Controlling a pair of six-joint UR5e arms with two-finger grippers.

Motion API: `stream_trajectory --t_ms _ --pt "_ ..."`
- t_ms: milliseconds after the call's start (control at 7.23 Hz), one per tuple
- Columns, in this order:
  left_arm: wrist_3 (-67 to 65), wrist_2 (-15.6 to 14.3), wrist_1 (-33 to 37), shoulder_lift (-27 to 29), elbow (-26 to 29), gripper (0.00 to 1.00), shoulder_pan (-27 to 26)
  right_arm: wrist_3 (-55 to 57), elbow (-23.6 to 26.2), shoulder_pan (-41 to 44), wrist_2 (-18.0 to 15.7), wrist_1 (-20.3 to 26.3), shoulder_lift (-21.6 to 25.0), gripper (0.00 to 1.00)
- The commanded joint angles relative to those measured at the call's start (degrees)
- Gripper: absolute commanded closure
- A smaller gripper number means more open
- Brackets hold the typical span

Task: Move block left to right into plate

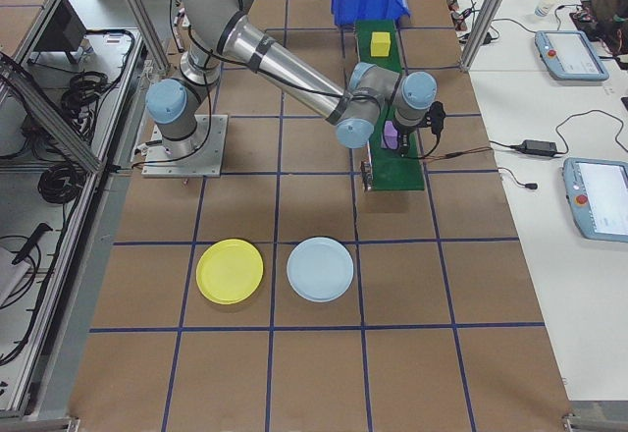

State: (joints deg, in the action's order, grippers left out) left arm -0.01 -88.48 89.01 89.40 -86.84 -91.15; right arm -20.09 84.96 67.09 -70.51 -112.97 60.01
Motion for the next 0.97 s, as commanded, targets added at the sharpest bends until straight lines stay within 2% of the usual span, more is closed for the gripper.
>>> stream_trajectory --t_ms 0,415,553,691,830 --pt "1.07 -2.91 3.09 -1.06 -0.18 0.00 0.28 -0.30 0.56 -0.03 -0.24 -0.23 -0.33 0.00" --pt "1.77 -2.84 4.33 -1.24 -0.18 0.00 0.18 -0.39 0.74 -0.03 -0.50 -0.23 -0.33 0.00" --pt "1.77 -2.93 4.24 -1.24 -0.18 0.00 0.45 -0.48 1.35 -0.03 -0.42 -0.23 -0.33 0.13" --pt "1.42 -2.93 4.15 -1.24 -0.18 0.00 0.27 -0.66 1.35 -0.03 -1.64 -0.23 -0.24 0.83" --pt "1.33 -2.93 4.15 -1.24 -0.18 0.00 0.27 -0.74 1.27 -0.03 -3.74 -0.23 0.46 0.93"
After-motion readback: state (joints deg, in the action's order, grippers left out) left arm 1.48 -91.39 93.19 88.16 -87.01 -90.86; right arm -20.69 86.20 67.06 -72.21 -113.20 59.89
